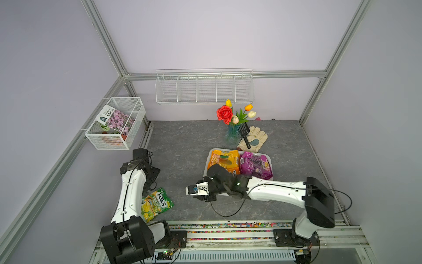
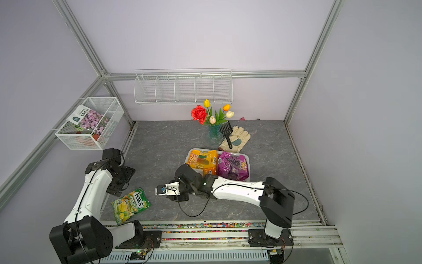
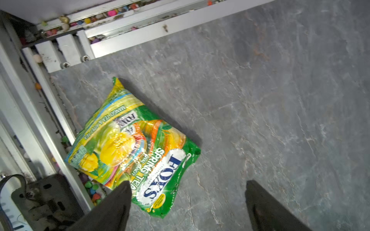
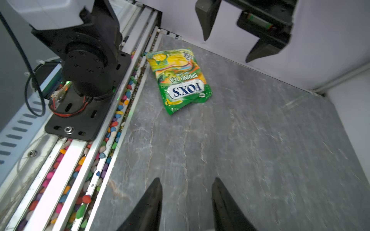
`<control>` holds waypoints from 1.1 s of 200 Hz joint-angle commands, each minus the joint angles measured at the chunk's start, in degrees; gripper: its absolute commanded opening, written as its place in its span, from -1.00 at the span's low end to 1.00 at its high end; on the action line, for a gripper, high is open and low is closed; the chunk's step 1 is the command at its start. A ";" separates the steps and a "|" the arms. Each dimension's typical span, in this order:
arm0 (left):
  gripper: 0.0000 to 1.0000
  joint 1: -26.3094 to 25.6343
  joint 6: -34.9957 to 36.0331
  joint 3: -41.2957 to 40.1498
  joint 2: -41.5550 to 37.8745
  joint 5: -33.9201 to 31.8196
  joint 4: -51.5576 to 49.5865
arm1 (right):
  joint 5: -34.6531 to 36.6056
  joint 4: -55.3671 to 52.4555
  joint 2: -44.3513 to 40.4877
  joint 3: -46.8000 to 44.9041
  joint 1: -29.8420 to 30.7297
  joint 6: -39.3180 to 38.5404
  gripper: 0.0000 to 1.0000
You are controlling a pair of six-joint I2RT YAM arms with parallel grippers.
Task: Put the candies in the basket
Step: Adjust the candie at the center of the board.
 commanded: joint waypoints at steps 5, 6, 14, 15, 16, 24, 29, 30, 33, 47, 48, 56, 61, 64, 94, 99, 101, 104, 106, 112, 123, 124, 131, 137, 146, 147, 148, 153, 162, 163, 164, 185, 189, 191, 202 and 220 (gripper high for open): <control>0.89 1.42 -2.30 -1.55 0.66 -0.35 1.16 | -4.90 -2.05 7.38 6.53 1.08 -2.19 -0.09; 0.89 1.46 -2.38 -1.65 0.72 -0.32 1.26 | -5.06 -2.15 7.81 6.82 1.11 -2.11 -0.09; 0.88 1.73 -3.04 -2.35 1.41 -0.17 2.26 | -6.15 -2.99 10.33 9.23 1.40 -1.75 -0.08; 0.87 1.83 -3.19 -2.49 1.44 -0.19 2.42 | -6.30 -3.15 10.73 9.45 1.49 -1.67 -0.08; 0.87 1.88 -3.30 -2.65 1.55 -0.24 2.55 | -6.42 -3.22 11.07 9.78 1.53 -1.54 -0.08; 0.86 2.50 -5.06 -3.57 2.03 -1.16 2.75 | -7.40 -3.66 13.64 12.06 1.77 -0.12 -0.08; 0.86 2.88 -6.61 -4.43 2.17 -1.59 2.92 | -8.38 -4.47 15.15 13.66 1.89 0.82 -0.08; 0.86 2.89 -6.81 -4.63 2.13 -1.56 2.97 | -8.60 -4.59 15.43 13.95 1.91 0.98 -0.08; 0.86 3.04 -7.31 -5.42 2.05 -1.30 3.46 | -9.44 -5.14 16.38 14.96 1.88 1.51 -0.08; 0.86 3.34 -9.58 -8.75 1.05 1.73 7.25 | -12.11 -6.93 20.72 19.25 1.99 5.35 -0.07; 0.86 3.34 -9.67 -8.95 1.00 1.95 7.42 | -12.22 -7.09 21.03 19.64 2.00 5.66 -0.07; 0.87 3.34 -10.30 -10.09 0.72 2.90 8.77 | -12.85 -8.12 23.27 22.17 1.99 8.28 -0.07; 0.87 3.42 -10.51 -10.32 0.71 3.02 8.98 | -13.10 -8.86 24.55 23.75 2.00 9.76 -0.07; 0.87 3.47 -10.58 -10.36 0.85 3.04 9.00 | -13.17 -9.45 25.25 24.78 2.01 10.58 -0.07; 0.85 3.95 -10.68 -8.88 2.22 0.71 7.02 | -12.93 -16.20 31.38 33.25 2.01 15.11 -0.02; 0.83 3.95 -11.16 -8.82 2.18 0.22 6.59 | -12.53 -16.62 31.87 33.95 1.94 15.52 0.01; 0.82 3.95 -11.38 -8.86 2.07 -0.08 6.49 | -12.29 -16.65 32.08 34.22 1.93 15.74 0.02; 0.81 3.95 -11.79 -8.94 1.90 -0.47 6.31 | -11.84 -16.81 32.32 34.53 1.93 16.07 0.05; 0.81 3.95 -12.06 -9.09 1.76 -0.67 6.15 | -11.53 -16.94 32.50 34.87 1.88 16.25 0.06; 0.80 5.01 -12.73 -9.64 1.41 -0.93 6.17 | -10.84 -17.20 33.02 35.57 1.75 16.95 0.09; 0.79 6.41 -13.28 -11.11 0.35 -0.39 7.00 | -10.46 -17.60 34.11 36.81 1.36 18.38 0.14; 0.79 6.50 -13.36 -11.27 0.29 -0.34 7.03 | -10.52 -17.70 34.18 36.91 1.29 18.46 0.14; 0.78 6.76 -13.71 -12.29 -0.06 0.39 7.52 | -11.34 -18.44 35.04 38.04 0.97 18.95 0.17; 0.78 7.06 -13.96 -12.99 -0.17 0.95 8.06 | -11.97 -19.41 35.90 39.28 0.88 19.16 0.27; 0.77 7.65 -14.38 -13.82 -0.14 1.63 8.40 | -12.85 -21.46 37.35 41.63 0.78 19.13 0.47; 0.77 7.73 -14.44 -13.90 -0.12 1.72 8.44 | -12.90 -21.78 37.56 41.86 0.78 19.10 0.48; 0.77 7.82 -14.47 -13.94 -0.11 1.81 8.50 | -12.97 -22.08 37.75 42.11 0.78 19.04 0.48; 0.77 8.24 -14.66 -14.22 -0.11 2.16 8.75 | -13.62 -23.36 38.64 43.69 0.78 18.83 0.48; 0.77 9.05 -14.84 -14.88 -0.07 2.84 9.38 | -14.24 -25.69 40.31 46.37 0.67 18.79 0.48; 0.76 9.18 -14.84 -14.91 -0.09 2.85 9.46 | -14.30 -25.97 40.45 46.65 0.64 18.84 0.48; 0.76 9.25 -14.89 -14.97 -0.10 2.91 9.49 | -14.33 -26.24 40.65 46.92 0.62 18.82 0.48; 0.75 11.37 -15.29 -16.03 0.35 4.33 10.33 | -15.67 -29.46 44.23 52.12 -0.28 20.39 0.48; 0.75 11.77 -15.30 -16.13 0.43 4.64 10.37 | -16.15 -29.84 44.81 52.99 -0.52 20.72 0.48; 0.75 11.88 -15.29 -16.21 0.55 4.87 10.40 | -16.37 -30.06 45.05 53.35 -0.64 20.91 0.48; 0.75 12.28 -15.30 -16.60 0.74 5.62 10.84 | -16.95 -30.92 46.46 55.23 -1.26 21.98 0.48; 0.75 12.54 -15.37 -17.35 0.84 6.67 11.48 | -18.60 -31.32 48.03 56.89 -1.85 22.93 0.47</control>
